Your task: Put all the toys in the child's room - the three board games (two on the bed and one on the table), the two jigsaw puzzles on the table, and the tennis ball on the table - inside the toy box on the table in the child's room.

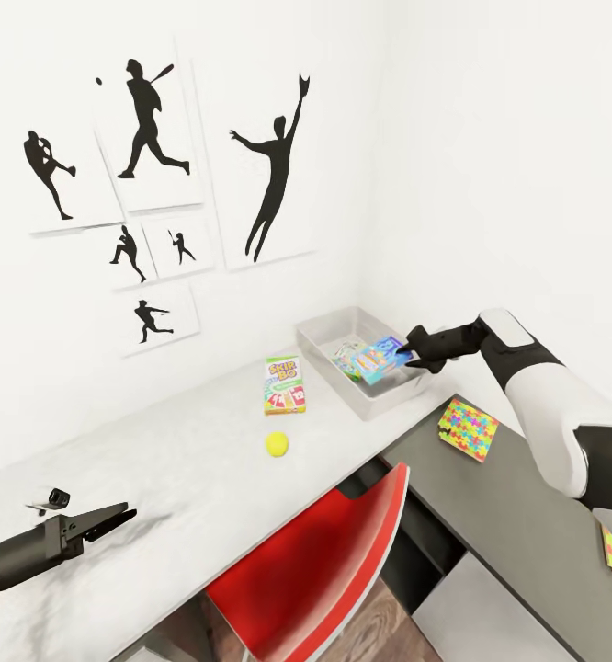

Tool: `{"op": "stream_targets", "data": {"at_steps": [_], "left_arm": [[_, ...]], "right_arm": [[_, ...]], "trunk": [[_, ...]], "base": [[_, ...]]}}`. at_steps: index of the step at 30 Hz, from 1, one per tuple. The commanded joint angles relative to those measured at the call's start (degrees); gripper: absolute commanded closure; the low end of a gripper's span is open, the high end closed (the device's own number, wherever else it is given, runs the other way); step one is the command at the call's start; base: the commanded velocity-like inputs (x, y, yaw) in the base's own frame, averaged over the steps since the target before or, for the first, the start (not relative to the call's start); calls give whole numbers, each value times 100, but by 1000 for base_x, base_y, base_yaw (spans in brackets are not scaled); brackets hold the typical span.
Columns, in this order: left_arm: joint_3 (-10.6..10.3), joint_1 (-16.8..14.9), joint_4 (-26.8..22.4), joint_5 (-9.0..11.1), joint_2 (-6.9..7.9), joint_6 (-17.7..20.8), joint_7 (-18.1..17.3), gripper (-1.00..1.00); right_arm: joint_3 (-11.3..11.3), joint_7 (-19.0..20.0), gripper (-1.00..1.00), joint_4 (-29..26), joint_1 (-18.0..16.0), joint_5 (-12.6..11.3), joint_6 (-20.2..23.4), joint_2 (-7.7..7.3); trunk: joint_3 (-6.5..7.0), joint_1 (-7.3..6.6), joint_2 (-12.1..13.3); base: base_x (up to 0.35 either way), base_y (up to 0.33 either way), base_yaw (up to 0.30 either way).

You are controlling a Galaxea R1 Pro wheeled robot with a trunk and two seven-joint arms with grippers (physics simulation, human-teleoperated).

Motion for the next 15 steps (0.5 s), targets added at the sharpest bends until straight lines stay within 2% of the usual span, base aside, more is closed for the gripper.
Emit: {"op": "stream_targets", "data": {"at_steps": [1, 15], "left_arm": [[1, -4, -2, -2, 1, 61, -23, -100], [9, -4, -2, -2, 1, 61, -29, -100]], "right_arm": [[15, -56, 100, 0, -6, -64, 5, -2], [50, -51, 100, 8, -6, -62, 3, -33]], "trunk": [[-12, 3, -12], [-12, 3, -12]], "base": [[0, 0, 0], [0, 0, 0]]}}
